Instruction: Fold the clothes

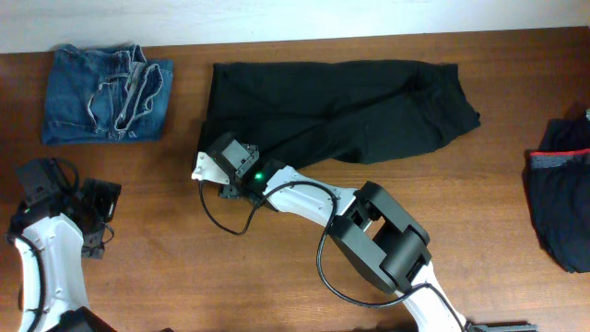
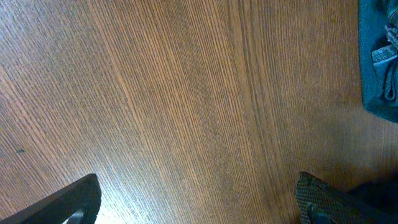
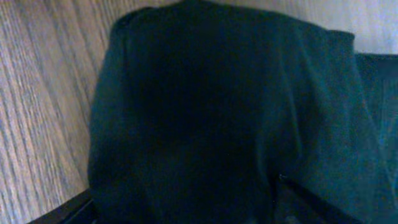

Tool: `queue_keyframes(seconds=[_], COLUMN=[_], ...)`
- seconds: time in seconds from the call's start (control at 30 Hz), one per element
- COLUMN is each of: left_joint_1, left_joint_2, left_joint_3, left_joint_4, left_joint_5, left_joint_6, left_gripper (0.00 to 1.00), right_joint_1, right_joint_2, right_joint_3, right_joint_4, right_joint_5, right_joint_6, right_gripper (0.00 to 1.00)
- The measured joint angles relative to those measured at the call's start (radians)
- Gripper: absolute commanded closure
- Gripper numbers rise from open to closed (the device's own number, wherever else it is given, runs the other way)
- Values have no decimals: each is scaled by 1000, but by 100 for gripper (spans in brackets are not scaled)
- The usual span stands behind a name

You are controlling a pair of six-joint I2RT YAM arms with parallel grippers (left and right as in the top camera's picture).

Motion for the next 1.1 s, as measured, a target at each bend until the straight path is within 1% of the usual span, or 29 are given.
queue_keyframes(seconds=[0.03,0.07,0.1,0.2,0.27,0.6,0.73,0.87,0.9,0.93,1.1], left_joint_1=[0,0,0,0,0,0,0,0,0,0,0], left_joint_2=[0,0,0,0,0,0,0,0,0,0,0], left_joint_3=[0,0,0,0,0,0,0,0,0,0,0], left_joint_4=[0,0,0,0,0,0,0,0,0,0,-1], left_joint_5=[0,0,0,0,0,0,0,0,0,0,-1], left_joint_6=[0,0,0,0,0,0,0,0,0,0,0], left_gripper=[1,1,1,1,1,1,1,1,1,1,1], right_joint_1=[0,0,0,0,0,-7,-40,-99,-117,-144,-238], right_joint_2=[0,0,0,0,0,0,0,0,0,0,0], right_joint_3=[0,0,0,5,22,88,163,232,245,260,279], right_joint_4=[0,6,10,26,19,8,7,6,3,-5,29], right_joint_5=[1,11,21,67,89,117,114,69,47,4,-101], right_joint_6=[3,4,5,29,44,54,94,169,192,216,265], right_gripper=[59,63,73,91,96,96,96,94,92,92,91])
